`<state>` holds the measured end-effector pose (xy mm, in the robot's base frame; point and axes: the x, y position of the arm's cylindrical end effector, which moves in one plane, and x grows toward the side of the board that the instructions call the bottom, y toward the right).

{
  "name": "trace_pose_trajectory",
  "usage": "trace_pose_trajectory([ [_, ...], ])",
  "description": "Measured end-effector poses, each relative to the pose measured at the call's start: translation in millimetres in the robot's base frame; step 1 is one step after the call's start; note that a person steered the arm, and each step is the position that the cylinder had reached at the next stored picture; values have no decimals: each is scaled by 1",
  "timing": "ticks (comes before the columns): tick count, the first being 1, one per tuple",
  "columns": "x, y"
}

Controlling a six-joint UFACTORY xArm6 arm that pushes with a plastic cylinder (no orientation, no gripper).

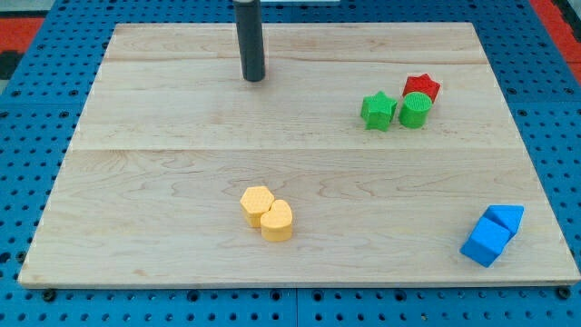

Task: Move the red star into the red circle

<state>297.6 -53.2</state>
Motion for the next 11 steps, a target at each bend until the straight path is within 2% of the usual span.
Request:
trace_pose_trajectory([
  [1, -17, 29],
  [2, -31, 13],
  [3, -37, -87],
  [4, -41, -121],
  [5, -21, -123],
  [6, -62, -132],
  [7, -52, -47],
  [8, -58, 77],
  [9, -47, 213],
  [10, 11, 297],
  [11, 45, 248],
])
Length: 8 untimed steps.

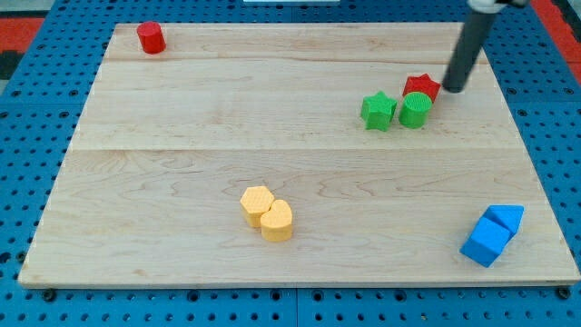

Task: Move the red star into the red circle

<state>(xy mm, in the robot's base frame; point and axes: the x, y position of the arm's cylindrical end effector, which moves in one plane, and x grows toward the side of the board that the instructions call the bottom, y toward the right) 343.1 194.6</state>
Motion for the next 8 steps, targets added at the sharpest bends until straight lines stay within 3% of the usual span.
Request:
trace_pose_trajectory([
  [1, 0, -52],
  [2, 28, -4],
  [3, 44, -47],
  [4, 24, -105],
  [6, -65, -188],
  [7, -74, -147],
  [8, -101, -181],
])
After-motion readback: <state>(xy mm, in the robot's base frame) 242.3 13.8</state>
